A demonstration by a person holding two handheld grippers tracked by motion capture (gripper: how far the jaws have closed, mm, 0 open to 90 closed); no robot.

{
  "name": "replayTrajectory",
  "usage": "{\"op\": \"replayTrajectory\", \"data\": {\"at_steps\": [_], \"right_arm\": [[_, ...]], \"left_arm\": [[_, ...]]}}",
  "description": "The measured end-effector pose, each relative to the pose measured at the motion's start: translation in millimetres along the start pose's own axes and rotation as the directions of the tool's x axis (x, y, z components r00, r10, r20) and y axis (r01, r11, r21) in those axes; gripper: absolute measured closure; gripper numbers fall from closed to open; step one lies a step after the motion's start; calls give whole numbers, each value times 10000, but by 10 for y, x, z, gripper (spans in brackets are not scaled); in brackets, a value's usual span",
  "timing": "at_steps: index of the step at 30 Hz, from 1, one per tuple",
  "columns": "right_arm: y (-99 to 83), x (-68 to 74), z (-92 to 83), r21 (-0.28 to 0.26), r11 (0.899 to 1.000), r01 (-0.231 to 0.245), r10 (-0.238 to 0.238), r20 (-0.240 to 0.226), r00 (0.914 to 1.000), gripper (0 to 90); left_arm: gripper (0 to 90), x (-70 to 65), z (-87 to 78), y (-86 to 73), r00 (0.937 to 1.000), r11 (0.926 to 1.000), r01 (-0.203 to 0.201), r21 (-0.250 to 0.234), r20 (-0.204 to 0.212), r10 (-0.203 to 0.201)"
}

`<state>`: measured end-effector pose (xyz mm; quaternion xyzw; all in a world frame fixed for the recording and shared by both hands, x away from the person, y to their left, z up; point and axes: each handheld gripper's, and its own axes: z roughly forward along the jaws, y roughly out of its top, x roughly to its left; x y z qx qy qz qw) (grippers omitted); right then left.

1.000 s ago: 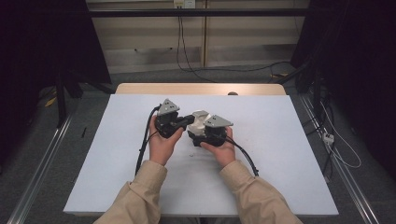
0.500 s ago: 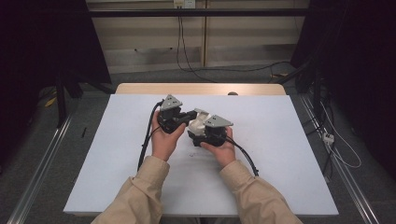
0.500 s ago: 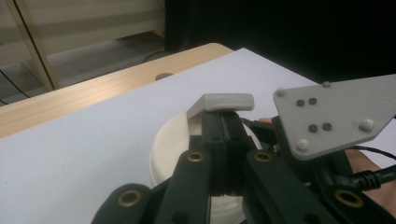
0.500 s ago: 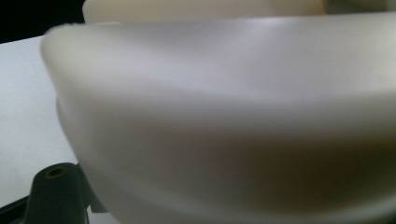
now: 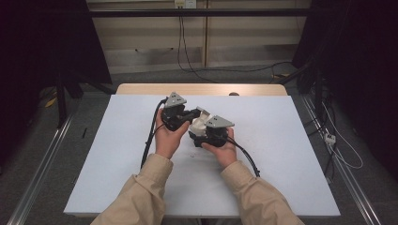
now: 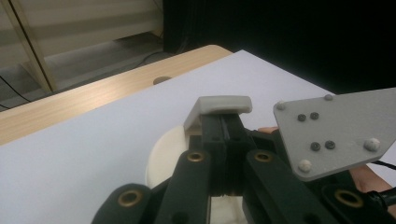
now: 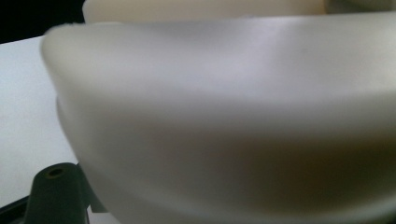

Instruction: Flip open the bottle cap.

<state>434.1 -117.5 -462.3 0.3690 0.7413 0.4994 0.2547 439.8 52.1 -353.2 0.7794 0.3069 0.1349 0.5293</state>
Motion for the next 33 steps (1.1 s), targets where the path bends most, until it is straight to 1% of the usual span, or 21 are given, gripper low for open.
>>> {"op": "replayTrajectory", "data": {"at_steps": [19, 33], "right_arm": [[0, -2, 1, -1, 10000, -1, 1, -7, 10000, 186], [0, -1, 0, -2, 10000, 7, -7, -3, 10000, 186]], "left_arm": [[900, 3, 51, 87, 10000, 10000, -69, -8, 9, 69], [900, 3, 104, 136, 9999, 9999, -128, 19, -59, 128]]}}
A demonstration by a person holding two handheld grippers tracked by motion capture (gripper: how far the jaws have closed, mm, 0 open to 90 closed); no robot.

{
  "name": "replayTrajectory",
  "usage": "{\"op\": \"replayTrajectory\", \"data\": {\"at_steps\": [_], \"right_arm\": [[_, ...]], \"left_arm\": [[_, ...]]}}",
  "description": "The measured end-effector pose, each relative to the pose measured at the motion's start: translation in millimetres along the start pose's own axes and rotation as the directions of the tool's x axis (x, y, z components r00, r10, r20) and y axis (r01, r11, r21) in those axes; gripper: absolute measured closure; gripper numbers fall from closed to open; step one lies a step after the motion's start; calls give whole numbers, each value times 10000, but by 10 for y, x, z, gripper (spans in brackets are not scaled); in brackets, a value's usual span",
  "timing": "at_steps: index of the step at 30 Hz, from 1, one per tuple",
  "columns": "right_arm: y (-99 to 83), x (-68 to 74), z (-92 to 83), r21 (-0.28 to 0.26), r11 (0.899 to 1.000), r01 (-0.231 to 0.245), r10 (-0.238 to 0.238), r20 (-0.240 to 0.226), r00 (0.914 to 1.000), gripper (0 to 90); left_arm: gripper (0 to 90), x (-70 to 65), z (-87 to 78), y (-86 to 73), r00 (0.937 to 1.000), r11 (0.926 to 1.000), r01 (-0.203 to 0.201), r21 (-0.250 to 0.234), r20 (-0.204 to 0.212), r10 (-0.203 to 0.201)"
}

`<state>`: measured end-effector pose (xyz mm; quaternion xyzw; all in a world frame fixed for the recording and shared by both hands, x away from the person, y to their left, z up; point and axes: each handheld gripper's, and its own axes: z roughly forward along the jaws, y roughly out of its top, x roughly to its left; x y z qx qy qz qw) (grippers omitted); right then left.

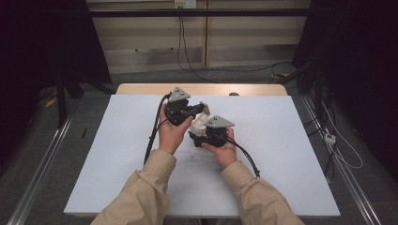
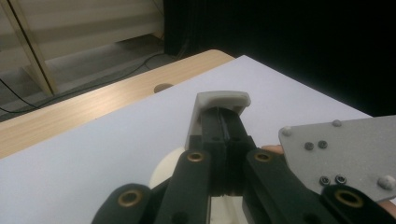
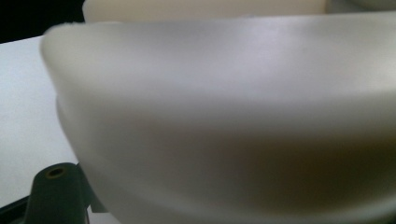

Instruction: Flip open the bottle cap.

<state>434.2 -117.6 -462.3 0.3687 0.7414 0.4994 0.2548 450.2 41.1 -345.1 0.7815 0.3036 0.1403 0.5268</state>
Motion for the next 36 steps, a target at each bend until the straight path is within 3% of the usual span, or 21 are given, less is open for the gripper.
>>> {"op": "replayTrajectory", "data": {"at_steps": [36], "right_arm": [[0, -6, 2, -6, 10000, -2, 2, -26, 10000, 186]], "left_arm": [[900, 32, 145, 98, 10000, 9999, -50, 87, -36, 50]]}}
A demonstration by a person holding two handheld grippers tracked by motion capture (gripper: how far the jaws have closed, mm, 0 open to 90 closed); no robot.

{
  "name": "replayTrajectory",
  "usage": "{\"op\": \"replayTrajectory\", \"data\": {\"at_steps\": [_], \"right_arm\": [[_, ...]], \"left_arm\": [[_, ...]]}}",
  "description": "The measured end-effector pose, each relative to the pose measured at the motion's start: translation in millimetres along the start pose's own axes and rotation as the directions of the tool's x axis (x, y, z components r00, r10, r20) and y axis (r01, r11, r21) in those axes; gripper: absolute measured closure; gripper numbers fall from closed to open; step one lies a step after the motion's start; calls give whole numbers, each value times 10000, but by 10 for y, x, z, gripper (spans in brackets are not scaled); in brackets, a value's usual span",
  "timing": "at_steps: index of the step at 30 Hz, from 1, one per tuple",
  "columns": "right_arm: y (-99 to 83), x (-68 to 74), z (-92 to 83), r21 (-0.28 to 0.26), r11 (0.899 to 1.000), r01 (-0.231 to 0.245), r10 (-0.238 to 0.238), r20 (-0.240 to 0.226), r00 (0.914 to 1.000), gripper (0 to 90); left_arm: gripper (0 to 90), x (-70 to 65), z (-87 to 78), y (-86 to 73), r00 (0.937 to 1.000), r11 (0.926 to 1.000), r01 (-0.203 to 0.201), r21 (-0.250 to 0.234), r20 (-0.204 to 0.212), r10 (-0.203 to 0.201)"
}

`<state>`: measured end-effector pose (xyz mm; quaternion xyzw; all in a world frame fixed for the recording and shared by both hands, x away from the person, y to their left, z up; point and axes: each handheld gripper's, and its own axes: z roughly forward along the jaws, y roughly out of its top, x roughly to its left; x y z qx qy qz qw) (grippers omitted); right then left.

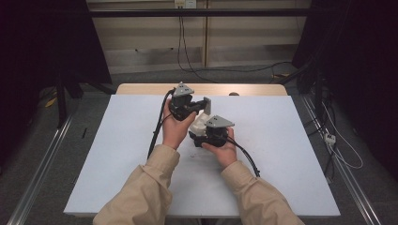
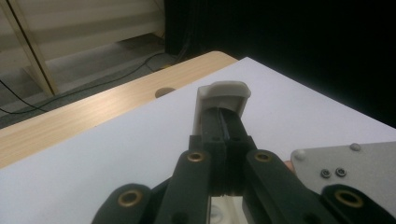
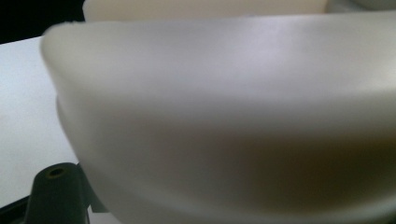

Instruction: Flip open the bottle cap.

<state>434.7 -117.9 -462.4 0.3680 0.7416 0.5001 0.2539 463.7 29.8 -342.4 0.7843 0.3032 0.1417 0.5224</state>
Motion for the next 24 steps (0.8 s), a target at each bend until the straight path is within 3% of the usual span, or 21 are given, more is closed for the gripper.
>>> {"op": "replayTrajectory", "data": {"at_steps": [24], "right_arm": [[-1, 1, 0, 7, 10000, -9, 9, 9, 10000, 185]], "left_arm": [[900, 22, 103, 6, 10000, 10000, -14, 0, 8, 14]]}}
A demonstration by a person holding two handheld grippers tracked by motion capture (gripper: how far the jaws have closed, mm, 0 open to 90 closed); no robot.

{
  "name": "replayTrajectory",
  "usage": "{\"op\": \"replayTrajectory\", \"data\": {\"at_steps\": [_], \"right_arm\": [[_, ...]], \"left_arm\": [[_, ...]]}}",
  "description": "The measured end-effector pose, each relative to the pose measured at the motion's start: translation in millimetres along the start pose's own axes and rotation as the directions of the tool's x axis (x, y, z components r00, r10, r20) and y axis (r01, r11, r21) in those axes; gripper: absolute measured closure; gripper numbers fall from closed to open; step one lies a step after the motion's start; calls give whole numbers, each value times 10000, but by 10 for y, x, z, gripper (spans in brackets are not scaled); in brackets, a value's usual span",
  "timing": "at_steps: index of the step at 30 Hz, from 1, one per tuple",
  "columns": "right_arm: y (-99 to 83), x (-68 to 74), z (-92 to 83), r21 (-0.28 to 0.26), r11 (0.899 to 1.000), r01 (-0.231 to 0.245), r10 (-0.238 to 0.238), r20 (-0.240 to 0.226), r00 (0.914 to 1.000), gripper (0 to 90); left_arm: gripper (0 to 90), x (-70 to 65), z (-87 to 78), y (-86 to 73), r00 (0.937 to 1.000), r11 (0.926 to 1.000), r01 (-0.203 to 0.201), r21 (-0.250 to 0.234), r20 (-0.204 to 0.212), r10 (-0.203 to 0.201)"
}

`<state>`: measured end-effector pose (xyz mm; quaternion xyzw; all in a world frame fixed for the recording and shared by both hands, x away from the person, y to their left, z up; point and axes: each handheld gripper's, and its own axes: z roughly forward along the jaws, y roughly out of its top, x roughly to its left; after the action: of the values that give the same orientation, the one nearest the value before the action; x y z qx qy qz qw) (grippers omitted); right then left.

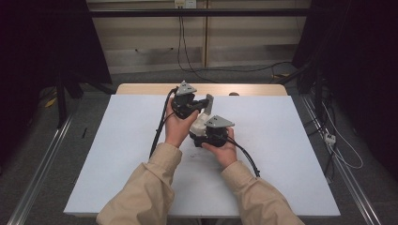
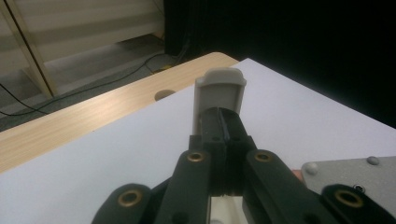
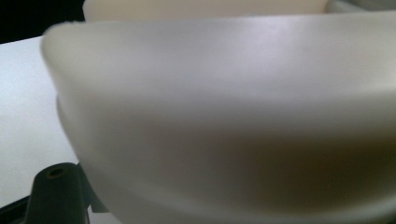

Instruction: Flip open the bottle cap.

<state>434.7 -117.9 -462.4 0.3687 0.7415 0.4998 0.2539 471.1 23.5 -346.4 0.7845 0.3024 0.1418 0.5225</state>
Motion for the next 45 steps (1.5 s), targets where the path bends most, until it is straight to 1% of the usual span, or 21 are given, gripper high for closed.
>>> {"op": "replayTrajectory", "data": {"at_steps": [8, 12, 28, 31, 35, 40, 42, 45], "right_arm": [[0, -2, 0, 0, 10000, 16, -16, -16, 10000, 186], [0, -2, 0, -1, 10000, 21, -21, -12, 10000, 186], [0, -3, 0, 1, 10000, 29, -29, -30, 10000, 186], [0, -3, 1, -1, 10000, 29, -29, -30, 10000, 186], [0, -4, 1, -2, 10000, 33, -33, -33, 10000, 185], [0, -5, 1, -3, 10000, 28, -28, -38, 10000, 186], [0, -4, 0, 6, 10000, 11, -11, -40, 10000, 186], [0, -5, 1, -2, 10000, 49, -49, -59, 10000, 185]], "left_arm": [[900, 0, 20, -1, 10000, 10000, -46, 13, 6, 46], [900, 11, 40, -12, 10000, 10000, 67, -8, 6, -67], [900, 36, 122, -38, 10000, 10000, 75, 20, 38, -75], [900, 45, 145, -41, 9999, 9999, 148, 39, 75, -148], [900, 45, 159, -41, 9999, 9999, 96, 68, 74, -96], [900, 54, 182, -48, 9999, 9999, 155, 77, 70, -155], [900, 61, 201, -58, 9998, 9997, 172, 149, 27, -172], [900, 75, 213, -68, 9998, 9998, 206, 87, 52, -206]]}}
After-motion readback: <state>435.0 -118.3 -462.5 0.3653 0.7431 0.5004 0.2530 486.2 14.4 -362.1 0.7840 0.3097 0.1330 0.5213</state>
